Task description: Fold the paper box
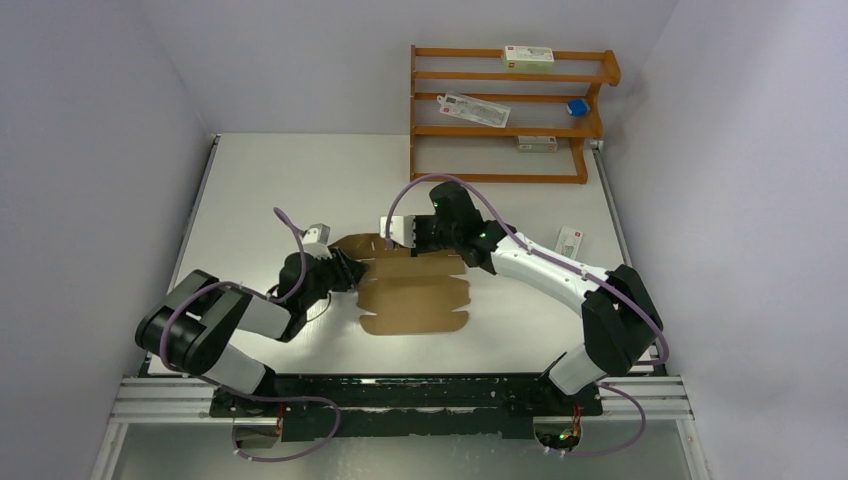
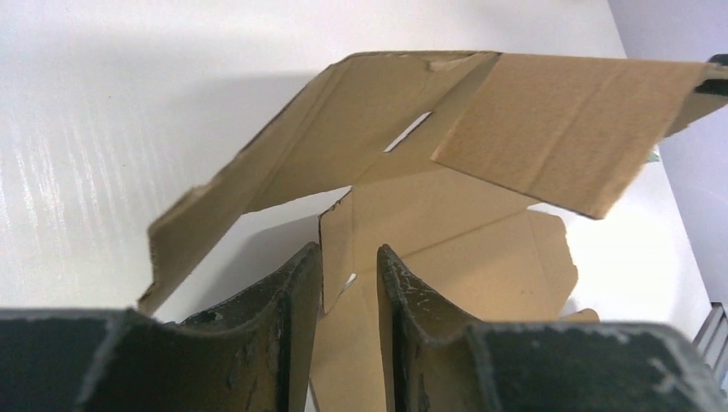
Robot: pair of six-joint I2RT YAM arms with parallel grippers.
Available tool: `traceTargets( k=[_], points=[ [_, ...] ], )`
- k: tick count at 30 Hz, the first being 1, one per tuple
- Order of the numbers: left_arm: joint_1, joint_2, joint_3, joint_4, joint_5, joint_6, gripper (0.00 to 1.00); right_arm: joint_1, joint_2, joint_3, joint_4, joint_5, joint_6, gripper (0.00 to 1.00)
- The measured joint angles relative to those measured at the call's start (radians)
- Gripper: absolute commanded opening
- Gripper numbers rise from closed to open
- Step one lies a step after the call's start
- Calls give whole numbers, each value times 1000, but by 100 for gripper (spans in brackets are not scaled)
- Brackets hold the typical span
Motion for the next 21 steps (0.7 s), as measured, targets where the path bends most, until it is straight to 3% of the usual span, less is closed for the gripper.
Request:
traceTargets(
  k=[14, 21],
  points=[
    [-68, -71, -10, 5, 6, -8, 33, 29, 0, -21, 44, 23, 10, 0],
    [-98, -79, -10, -14, -16, -4, 39, 39, 0, -56, 73, 50, -5, 0]
  ],
)
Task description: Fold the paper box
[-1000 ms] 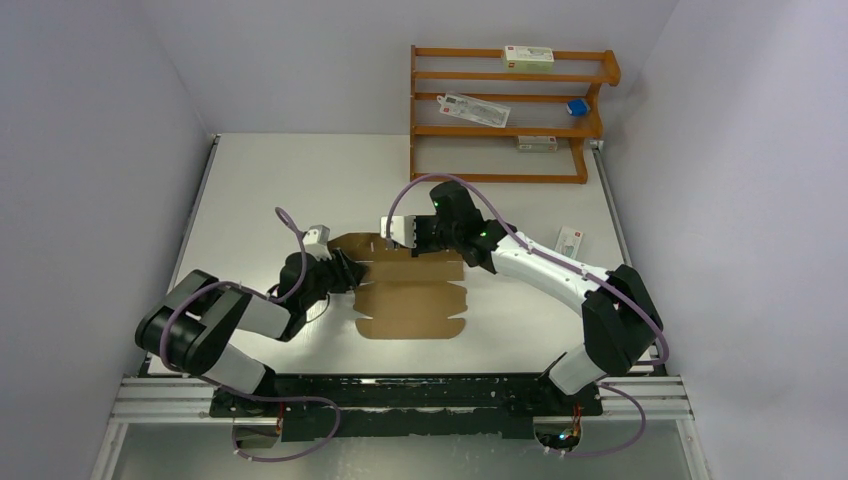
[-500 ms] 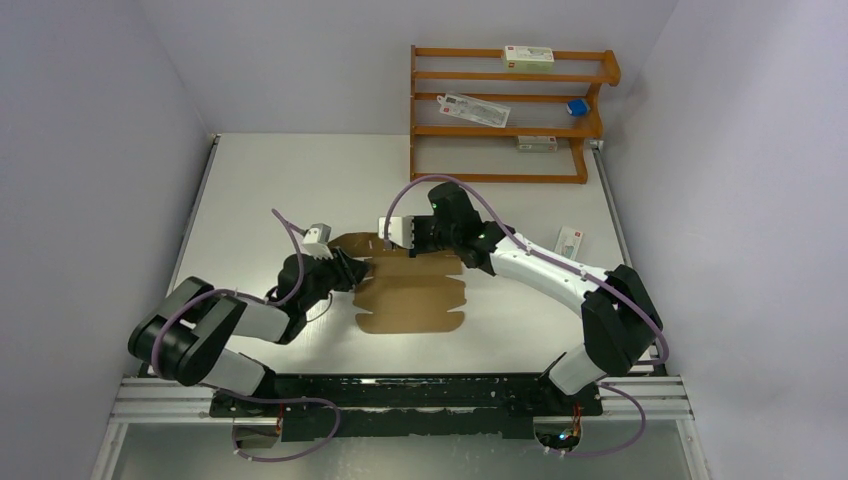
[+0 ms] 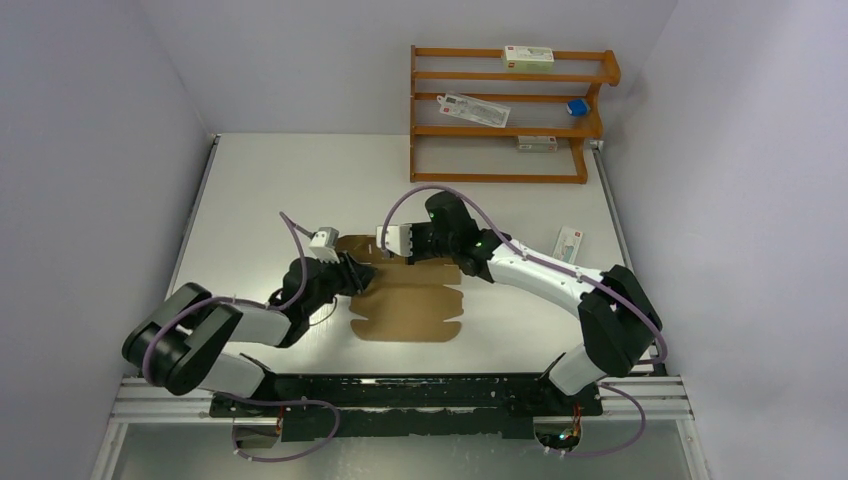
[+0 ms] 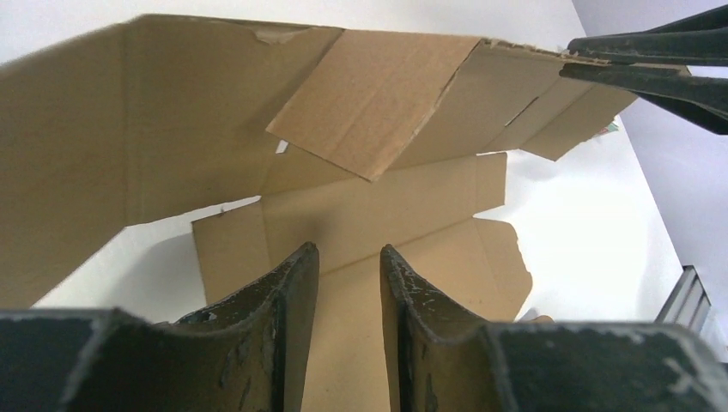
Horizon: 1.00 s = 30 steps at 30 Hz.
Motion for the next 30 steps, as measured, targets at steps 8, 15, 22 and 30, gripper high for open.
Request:
traceTargets(
  k=[8, 15, 22, 30],
  points=[
    [0, -272, 24, -249, -58, 35, 56, 1, 0, -23, 25, 39, -45, 0],
    [30, -517, 160, -589, -158, 70, 69, 3, -15, -61, 64, 61, -72, 0],
    [183, -477, 373, -867, -185, 132, 69, 11, -46, -96, 95, 72, -106, 0],
    [317, -203, 540, -982, -60, 180, 60, 34, -46, -105, 126, 87, -127, 0]
  ],
)
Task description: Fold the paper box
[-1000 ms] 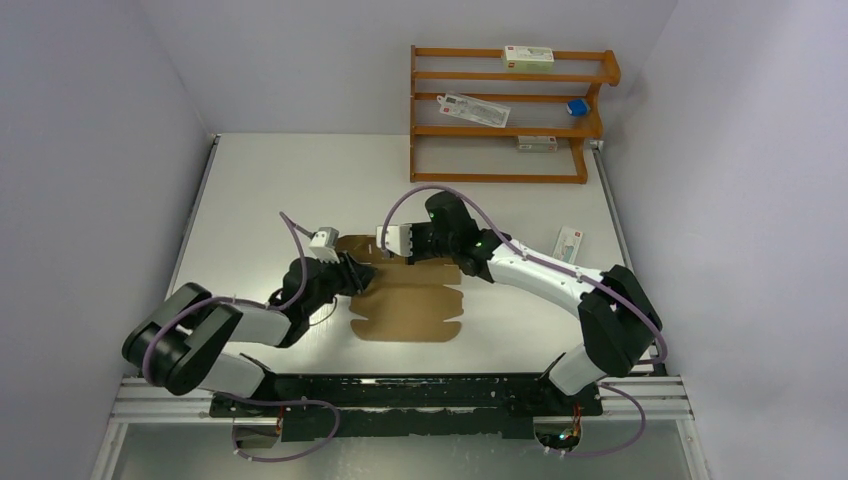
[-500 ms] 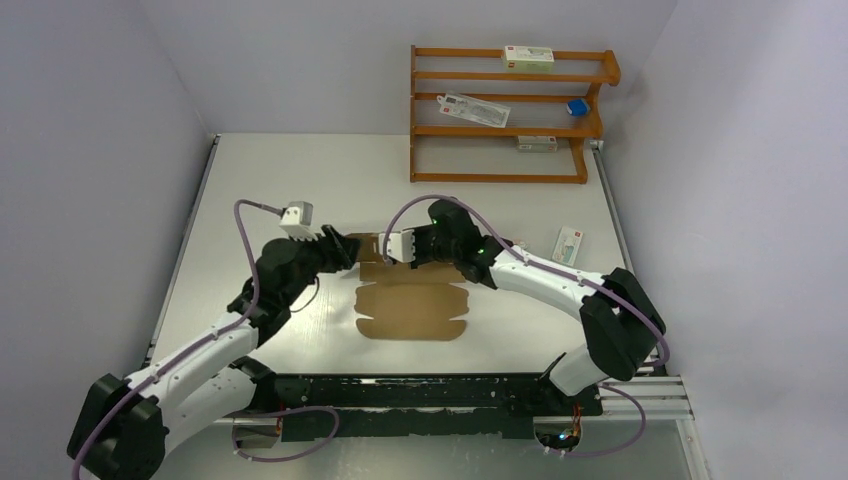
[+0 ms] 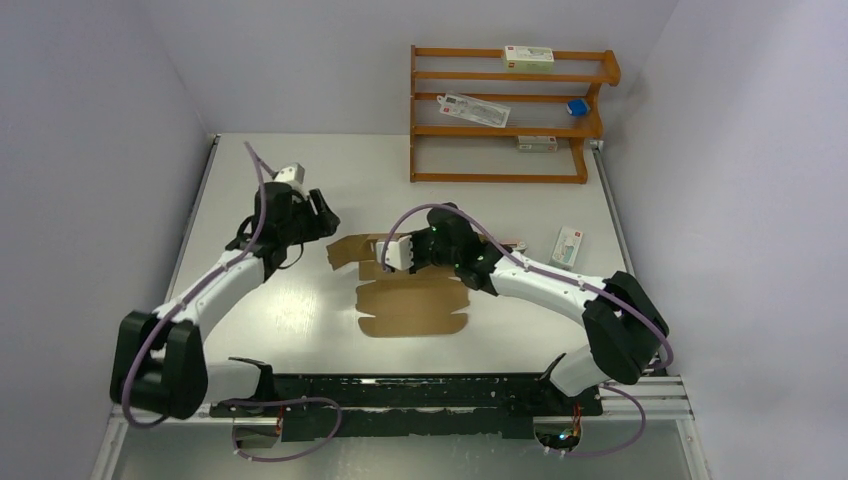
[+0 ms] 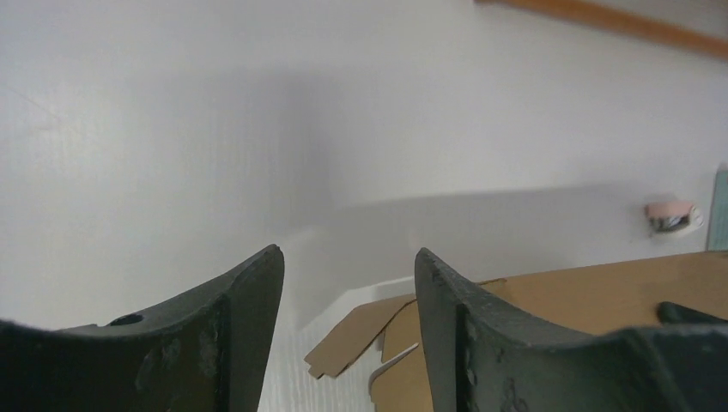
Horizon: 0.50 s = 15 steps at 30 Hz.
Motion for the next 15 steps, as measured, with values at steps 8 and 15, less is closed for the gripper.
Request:
traceTargets(
  k=[8, 15],
  points=[
    [3, 171, 39, -42, 164, 17, 48, 32, 0, -18, 25, 41, -21, 0],
    [3, 139, -38, -19, 261, -3, 47, 72, -5, -87, 98, 103, -49, 0]
  ],
)
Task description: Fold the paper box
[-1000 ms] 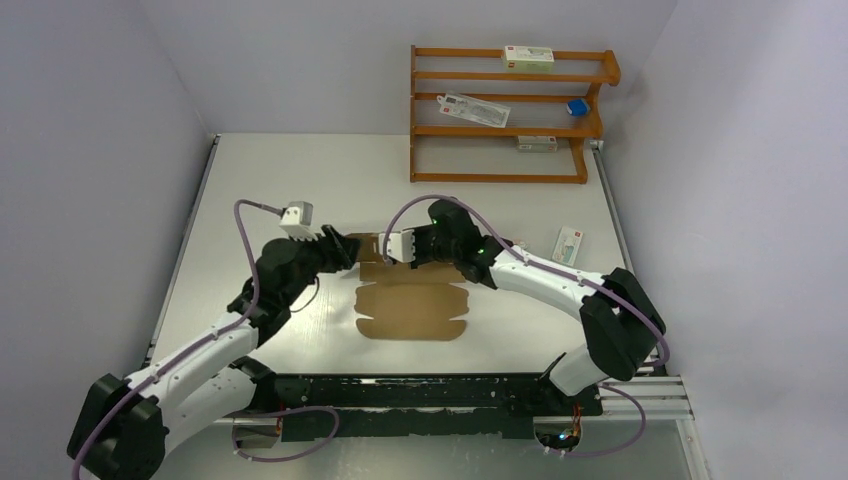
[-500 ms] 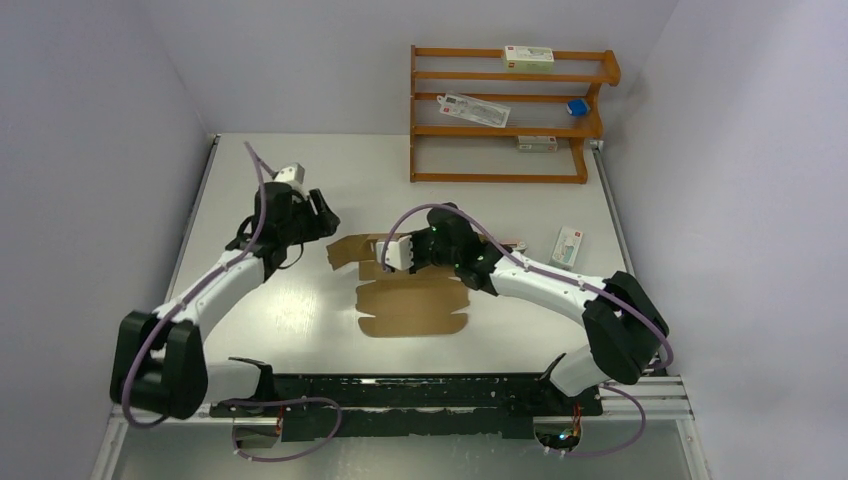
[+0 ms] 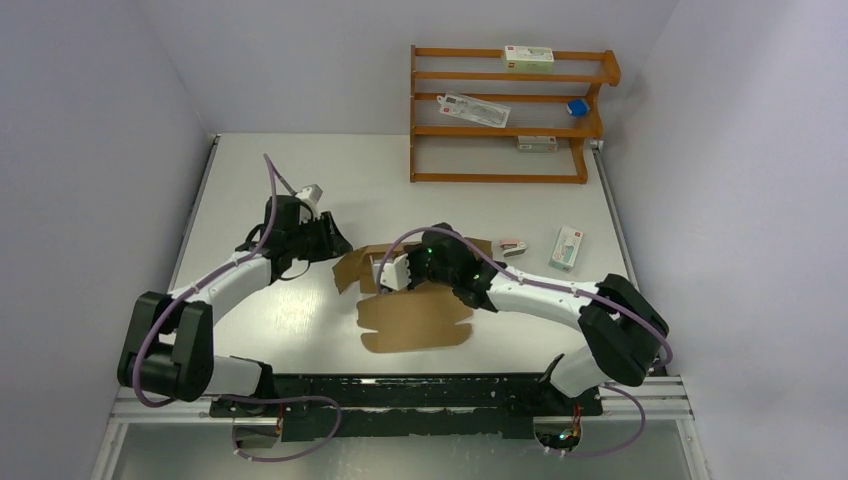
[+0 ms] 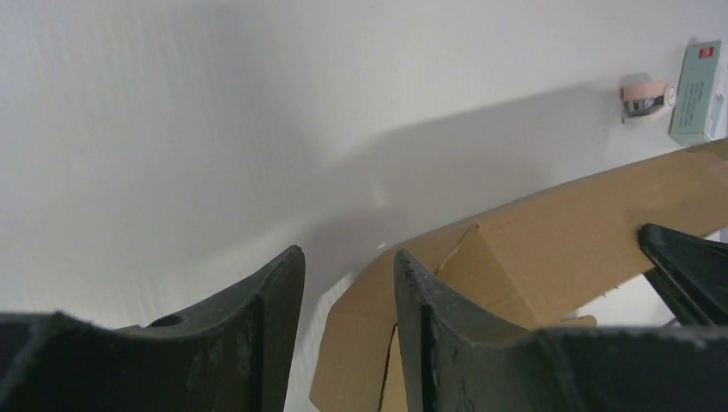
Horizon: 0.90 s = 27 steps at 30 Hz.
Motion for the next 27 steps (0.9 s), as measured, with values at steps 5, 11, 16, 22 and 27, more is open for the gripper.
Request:
traceTargets(
  k=[5, 11, 16, 22, 27],
  points=[
    [0, -42, -50, 15, 44, -23, 47, 45, -8, -76, 73, 57, -31, 0],
    [-12, -98, -106, 45, 95, -64, 47, 86, -17, -159, 213, 141, -68, 0],
    [-22, -113, -126, 59, 119, -87, 45, 103, -19, -206, 304, 187, -98, 0],
    [-24, -114, -103, 44, 115, -82, 41, 103, 40, -205, 420, 229, -155, 0],
    [-33, -114, -39, 32, 71, -49, 35, 103, 126, -175, 515, 255, -208, 0]
  ],
)
